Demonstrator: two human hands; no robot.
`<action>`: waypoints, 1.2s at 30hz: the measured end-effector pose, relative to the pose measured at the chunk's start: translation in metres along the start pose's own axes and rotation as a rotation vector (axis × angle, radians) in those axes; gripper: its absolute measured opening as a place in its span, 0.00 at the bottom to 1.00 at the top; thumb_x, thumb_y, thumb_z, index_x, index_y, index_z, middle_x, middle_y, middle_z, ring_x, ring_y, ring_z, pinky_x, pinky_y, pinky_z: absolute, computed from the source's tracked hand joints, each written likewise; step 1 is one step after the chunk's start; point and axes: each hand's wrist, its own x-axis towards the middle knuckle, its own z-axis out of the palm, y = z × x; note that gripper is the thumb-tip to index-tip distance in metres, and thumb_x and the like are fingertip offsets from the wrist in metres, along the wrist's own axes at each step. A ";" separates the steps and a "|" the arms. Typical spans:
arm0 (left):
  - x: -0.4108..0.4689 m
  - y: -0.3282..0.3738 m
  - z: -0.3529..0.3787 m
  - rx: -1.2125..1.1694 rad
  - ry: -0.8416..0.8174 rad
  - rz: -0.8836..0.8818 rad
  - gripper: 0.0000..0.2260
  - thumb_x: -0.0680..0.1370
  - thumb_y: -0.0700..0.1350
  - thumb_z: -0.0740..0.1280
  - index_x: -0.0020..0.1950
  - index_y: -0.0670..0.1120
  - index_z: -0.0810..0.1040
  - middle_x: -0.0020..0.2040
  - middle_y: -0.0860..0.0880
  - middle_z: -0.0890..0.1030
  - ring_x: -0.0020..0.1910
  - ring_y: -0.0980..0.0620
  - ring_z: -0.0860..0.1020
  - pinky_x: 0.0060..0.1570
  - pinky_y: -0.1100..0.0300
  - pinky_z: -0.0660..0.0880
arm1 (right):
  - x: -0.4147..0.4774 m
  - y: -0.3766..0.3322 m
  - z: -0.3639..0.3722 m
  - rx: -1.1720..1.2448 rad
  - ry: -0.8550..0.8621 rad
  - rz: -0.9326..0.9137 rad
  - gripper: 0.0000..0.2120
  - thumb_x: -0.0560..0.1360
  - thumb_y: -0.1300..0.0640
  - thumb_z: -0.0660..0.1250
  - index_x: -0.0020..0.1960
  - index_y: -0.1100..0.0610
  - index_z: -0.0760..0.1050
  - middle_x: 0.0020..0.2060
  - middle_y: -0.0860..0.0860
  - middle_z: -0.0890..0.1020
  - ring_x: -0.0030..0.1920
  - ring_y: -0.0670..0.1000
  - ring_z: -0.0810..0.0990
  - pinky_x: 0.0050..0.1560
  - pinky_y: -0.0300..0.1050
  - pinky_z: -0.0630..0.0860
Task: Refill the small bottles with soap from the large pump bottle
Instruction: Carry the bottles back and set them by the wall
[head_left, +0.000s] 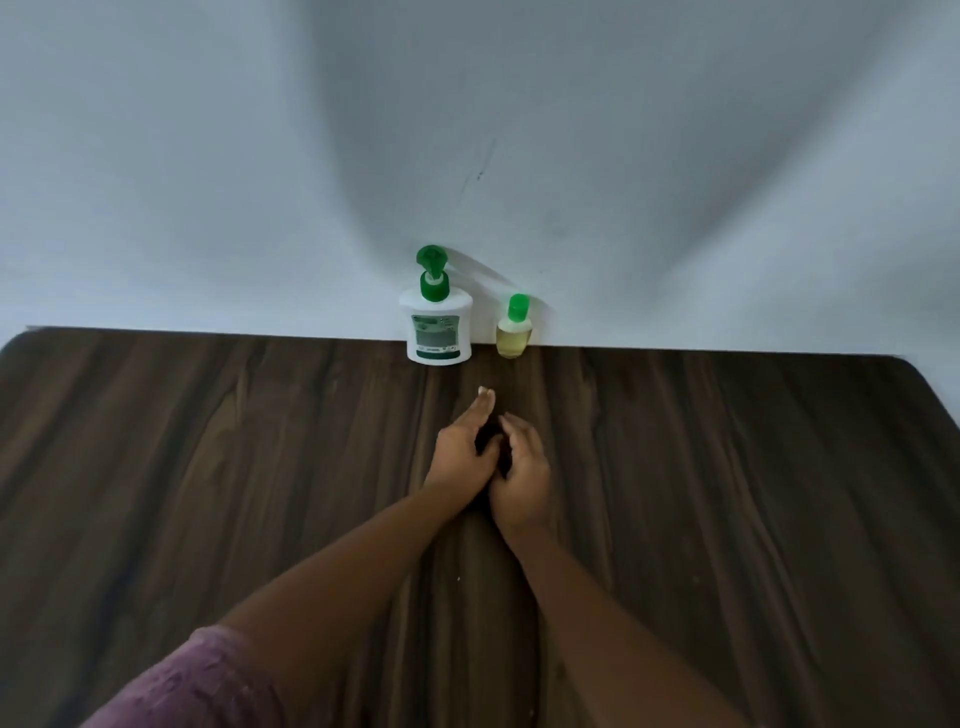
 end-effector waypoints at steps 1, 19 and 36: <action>-0.014 0.001 -0.009 0.052 -0.054 -0.003 0.27 0.77 0.35 0.66 0.75 0.43 0.62 0.74 0.46 0.65 0.73 0.53 0.64 0.71 0.64 0.60 | -0.013 -0.002 -0.001 0.038 -0.060 -0.022 0.26 0.73 0.75 0.63 0.70 0.64 0.70 0.69 0.55 0.71 0.68 0.52 0.71 0.70 0.42 0.68; -0.402 -0.067 -0.209 0.094 -0.138 -0.458 0.27 0.66 0.29 0.76 0.57 0.54 0.78 0.49 0.57 0.84 0.47 0.55 0.83 0.45 0.63 0.79 | -0.217 -0.085 -0.006 -0.042 -1.292 -0.228 0.31 0.70 0.62 0.76 0.70 0.58 0.71 0.65 0.56 0.76 0.65 0.52 0.75 0.66 0.48 0.72; -0.267 -0.019 -0.079 -0.278 0.237 -0.256 0.13 0.67 0.32 0.76 0.48 0.44 0.82 0.45 0.51 0.85 0.47 0.53 0.84 0.47 0.63 0.79 | -0.175 -0.048 -0.025 0.136 -0.617 -0.115 0.15 0.69 0.51 0.75 0.54 0.52 0.79 0.50 0.46 0.80 0.50 0.42 0.80 0.46 0.38 0.79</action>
